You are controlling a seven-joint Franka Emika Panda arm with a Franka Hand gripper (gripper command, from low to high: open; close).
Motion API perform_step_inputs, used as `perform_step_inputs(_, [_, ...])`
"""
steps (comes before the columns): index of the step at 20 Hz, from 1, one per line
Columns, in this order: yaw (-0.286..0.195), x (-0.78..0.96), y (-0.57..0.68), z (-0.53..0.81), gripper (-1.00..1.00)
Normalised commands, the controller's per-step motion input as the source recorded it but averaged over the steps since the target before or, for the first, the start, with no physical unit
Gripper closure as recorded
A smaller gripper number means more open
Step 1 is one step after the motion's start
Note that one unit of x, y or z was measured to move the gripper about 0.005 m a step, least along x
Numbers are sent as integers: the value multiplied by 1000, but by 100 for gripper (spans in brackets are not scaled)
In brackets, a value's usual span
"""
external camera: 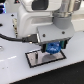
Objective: Insert the blue gear onto the right peg, followed by the red gear
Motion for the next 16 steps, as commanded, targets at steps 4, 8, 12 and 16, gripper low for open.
perform_step_inputs(4, [0, 216, -67, -128, 100])
perform_step_inputs(8, [0, 176, -8, -116, 100])
perform_step_inputs(12, [0, 173, -28, -331, 100])
perform_step_inputs(16, [0, 226, -18, -302, 100])
